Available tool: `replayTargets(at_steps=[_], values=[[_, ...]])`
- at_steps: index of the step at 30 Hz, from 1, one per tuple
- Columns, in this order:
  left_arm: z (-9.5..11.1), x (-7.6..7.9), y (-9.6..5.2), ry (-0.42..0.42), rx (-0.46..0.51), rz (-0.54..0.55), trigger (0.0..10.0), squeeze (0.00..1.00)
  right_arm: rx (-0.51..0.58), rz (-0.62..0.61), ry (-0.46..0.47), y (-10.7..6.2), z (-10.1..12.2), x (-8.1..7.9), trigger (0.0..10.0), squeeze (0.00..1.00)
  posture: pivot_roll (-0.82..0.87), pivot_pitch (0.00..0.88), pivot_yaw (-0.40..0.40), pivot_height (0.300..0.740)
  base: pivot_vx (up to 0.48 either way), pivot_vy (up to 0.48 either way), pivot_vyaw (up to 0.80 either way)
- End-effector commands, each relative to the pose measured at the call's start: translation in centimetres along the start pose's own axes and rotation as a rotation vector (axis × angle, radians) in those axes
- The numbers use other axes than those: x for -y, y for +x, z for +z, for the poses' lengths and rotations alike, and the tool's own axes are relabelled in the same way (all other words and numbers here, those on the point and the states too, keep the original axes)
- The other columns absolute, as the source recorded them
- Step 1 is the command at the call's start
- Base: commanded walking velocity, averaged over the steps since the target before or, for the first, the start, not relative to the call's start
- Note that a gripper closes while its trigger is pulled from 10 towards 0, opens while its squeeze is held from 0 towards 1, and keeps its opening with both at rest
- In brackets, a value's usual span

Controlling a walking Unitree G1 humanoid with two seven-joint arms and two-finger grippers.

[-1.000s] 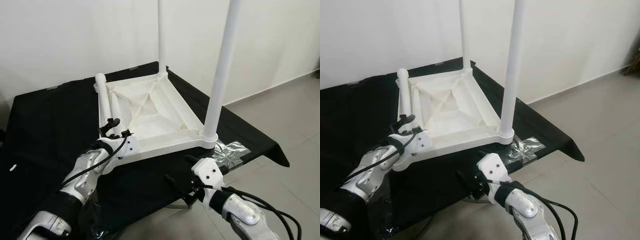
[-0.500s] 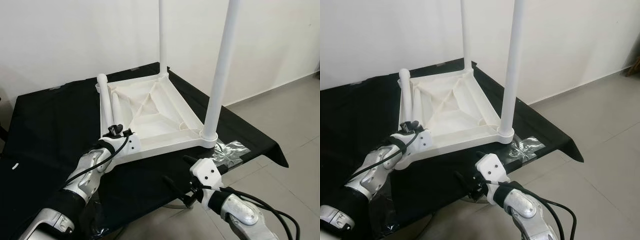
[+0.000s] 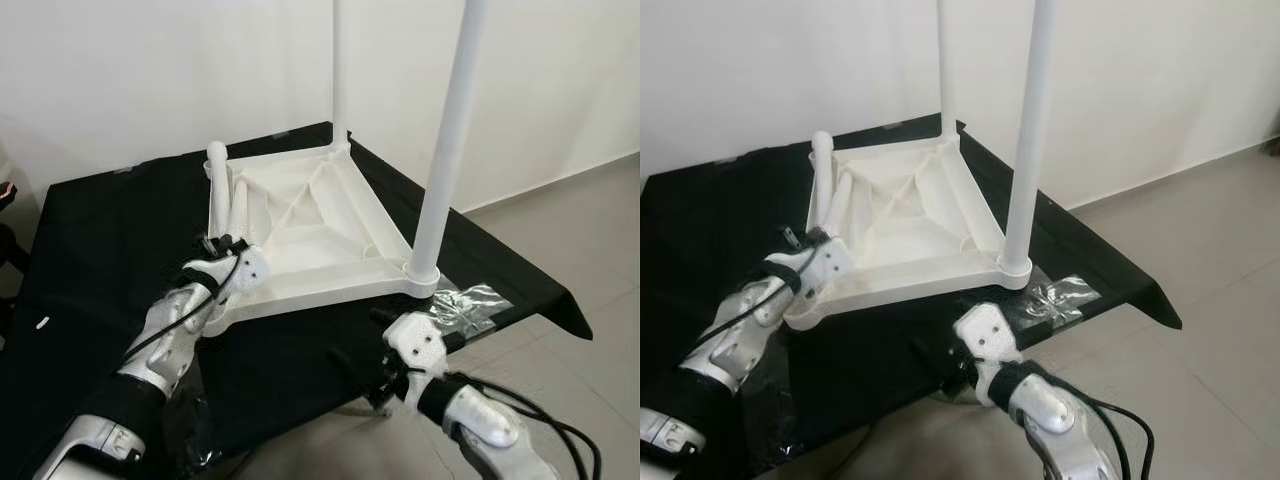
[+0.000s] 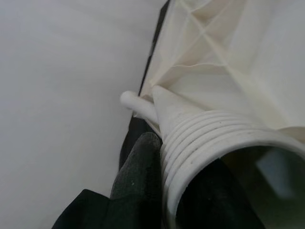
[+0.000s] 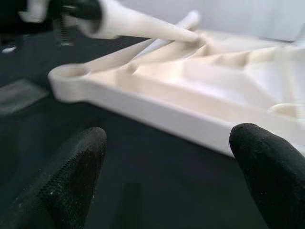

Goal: Building children table

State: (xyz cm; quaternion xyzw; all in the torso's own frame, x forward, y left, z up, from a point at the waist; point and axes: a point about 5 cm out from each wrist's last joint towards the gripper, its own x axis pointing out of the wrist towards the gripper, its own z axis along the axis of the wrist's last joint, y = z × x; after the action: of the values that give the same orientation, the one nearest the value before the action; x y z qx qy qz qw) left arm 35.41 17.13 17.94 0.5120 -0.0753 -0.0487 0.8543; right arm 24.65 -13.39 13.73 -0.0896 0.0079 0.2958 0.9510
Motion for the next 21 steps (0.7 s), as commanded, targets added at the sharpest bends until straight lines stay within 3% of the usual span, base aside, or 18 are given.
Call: replayTargets(at_steps=[1, 5, 9, 12, 13, 14, 15, 16, 17, 18, 20, 21], values=[[0.5, -2.6, 0.0, -0.007, 0.050, 0.112, 0.0, 0.00, 0.029, -0.009, 0.039, 0.1, 0.6, 0.1, 10.0, 0.00, -0.10, 0.019, 0.029, 0.740, 0.000, 0.000, 0.00], [0.2, -5.1, -0.3, -0.092, 0.052, 0.198, 0.0, 0.00, 0.117, -0.054, 0.094, 0.4, 2.2, 1.7, 10.0, 0.00, -0.10, 0.019, 0.026, 0.740, 0.000, 0.000, 0.00], [0.5, -5.8, -0.4, -0.151, 0.075, 0.217, 0.0, 0.00, 0.154, -0.069, 0.127, 0.5, 2.9, 2.2, 10.0, 0.00, -0.10, 0.018, 0.025, 0.740, 0.000, 0.000, 0.00], [1.5, -6.9, -0.8, -0.511, 0.206, 0.191, 0.0, 0.00, 0.276, -0.082, 0.289, 0.8, 4.6, 3.1, 10.0, 0.00, -0.09, 0.017, 0.021, 0.740, 0.000, 0.000, 0.00], [1.5, -6.9, -0.8, -0.511, 0.206, 0.191, 0.0, 0.00, 0.276, -0.082, 0.289, 0.8, 4.6, 3.1, 10.0, 0.00, -0.09, 0.017, 0.021, 0.740, 0.000, 0.000, 0.00], [1.6, -7.3, -1.0, -0.703, 0.251, 0.154, 0.0, 0.00, 0.333, -0.055, 0.377, 0.9, 5.4, 3.2, 10.0, 0.00, -0.09, 0.016, 0.021, 0.740, 0.000, 0.000, 0.00], [1.7, -7.7, -1.3, -0.840, 0.306, 0.118, 0.0, 0.00, 0.382, -0.013, 0.442, 1.0, 6.2, 3.2, 10.0, 0.00, -0.09, 0.015, 0.021, 0.740, 0.000, 0.000, 0.00], [1.7, -7.7, -1.3, -0.840, 0.306, 0.118, 0.0, 0.00, 0.382, -0.013, 0.442, 1.0, 6.2, 3.2, 10.0, 0.00, -0.09, 0.015, 0.021, 0.740, 0.000, 0.000, 0.00], [1.5, -8.5, -2.0, -1.041, 0.390, 0.076, 0.0, 0.00, 0.452, 0.092, 0.529, 1.1, 7.5, 2.8, 10.0, 0.00, -0.09, 0.014, 0.020, 0.740, 0.000, 0.000, 0.00], [1.5, -8.5, -2.0, -1.041, 0.390, 0.076, 0.0, 0.00, 0.452, 0.092, 0.529, 1.1, 7.5, 2.8, 10.0, 0.00, -0.09, 0.014, 0.020, 0.740, 0.000, 0.000, 0.00], [0.6, -9.2, -3.0, -1.176, 0.447, 0.033, 0.0, 0.00, 0.513, 0.203, 0.612, 1.2, 8.6, 2.3, 10.0, 0.00, -0.08, 0.015, 0.015, 0.740, 0.000, 0.000, 0.00], [0.6, -9.2, -3.0, -1.176, 0.447, 0.033, 0.0, 0.00, 0.513, 0.203, 0.612, 1.2, 8.6, 2.3, 10.0, 0.00, -0.08, 0.015, 0.015, 0.740, 0.000, 0.000, 0.00]])
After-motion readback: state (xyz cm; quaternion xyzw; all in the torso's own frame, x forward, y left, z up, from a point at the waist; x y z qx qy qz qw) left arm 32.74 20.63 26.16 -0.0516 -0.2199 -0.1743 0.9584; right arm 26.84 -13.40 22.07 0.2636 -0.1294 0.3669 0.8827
